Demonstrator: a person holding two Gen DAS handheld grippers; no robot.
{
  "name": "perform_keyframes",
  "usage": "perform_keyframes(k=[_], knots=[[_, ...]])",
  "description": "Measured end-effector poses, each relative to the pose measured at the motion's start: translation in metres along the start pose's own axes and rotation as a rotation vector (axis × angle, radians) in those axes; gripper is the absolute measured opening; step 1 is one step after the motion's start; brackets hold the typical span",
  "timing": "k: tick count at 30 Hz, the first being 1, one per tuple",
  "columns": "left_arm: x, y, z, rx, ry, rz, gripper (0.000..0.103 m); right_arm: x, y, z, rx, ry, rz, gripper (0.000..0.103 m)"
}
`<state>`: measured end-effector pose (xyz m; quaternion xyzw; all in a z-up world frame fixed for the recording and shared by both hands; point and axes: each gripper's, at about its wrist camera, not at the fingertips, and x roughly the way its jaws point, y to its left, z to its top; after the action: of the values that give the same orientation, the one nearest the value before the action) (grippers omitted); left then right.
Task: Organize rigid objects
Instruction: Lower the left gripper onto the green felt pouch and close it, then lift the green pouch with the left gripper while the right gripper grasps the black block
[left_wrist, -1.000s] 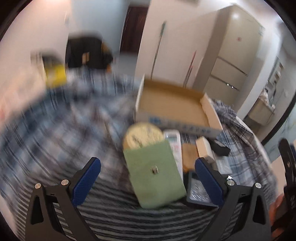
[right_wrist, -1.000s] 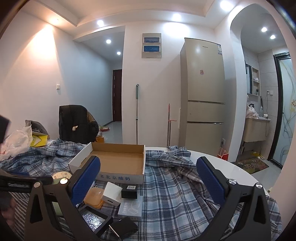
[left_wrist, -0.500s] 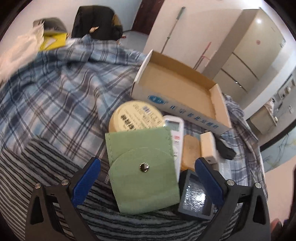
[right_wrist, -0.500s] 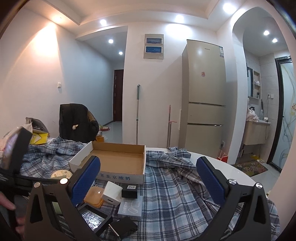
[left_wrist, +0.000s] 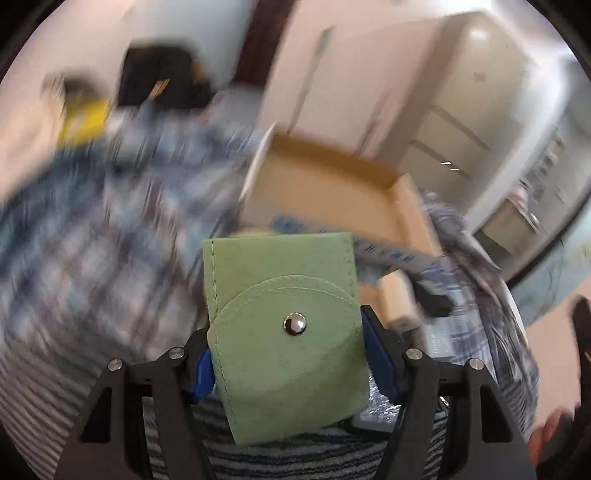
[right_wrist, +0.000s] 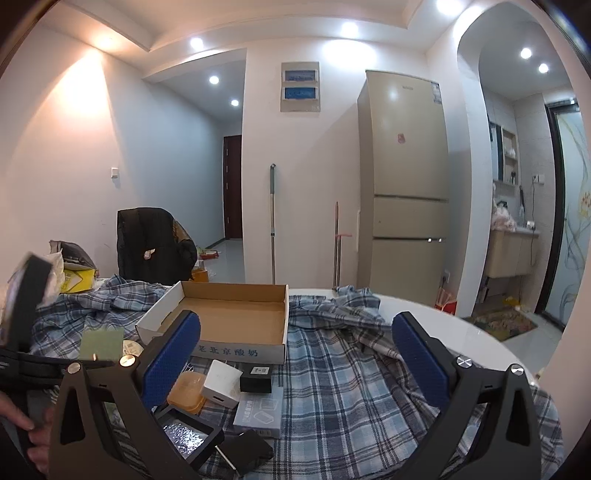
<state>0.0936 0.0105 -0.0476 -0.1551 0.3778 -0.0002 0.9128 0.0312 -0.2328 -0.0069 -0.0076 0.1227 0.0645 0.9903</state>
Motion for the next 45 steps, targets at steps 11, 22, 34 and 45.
perform_keyframes(k=[11,22,34,45], knots=[[-0.032,-0.018,0.022,0.183,-0.196,-0.005,0.070,0.009,-0.009,0.000,0.061,0.071,0.055,0.103],[0.036,0.007,0.037,0.154,0.057,0.031,0.069,0.042,-0.028,0.022,0.144,0.285,0.082,0.103],[0.037,0.024,0.030,0.130,0.010,-0.019,0.070,0.117,0.013,0.004,0.082,0.589,0.181,0.082],[0.038,0.022,0.026,0.138,0.007,-0.017,0.070,0.158,0.030,-0.029,0.005,0.708,0.116,0.053]])
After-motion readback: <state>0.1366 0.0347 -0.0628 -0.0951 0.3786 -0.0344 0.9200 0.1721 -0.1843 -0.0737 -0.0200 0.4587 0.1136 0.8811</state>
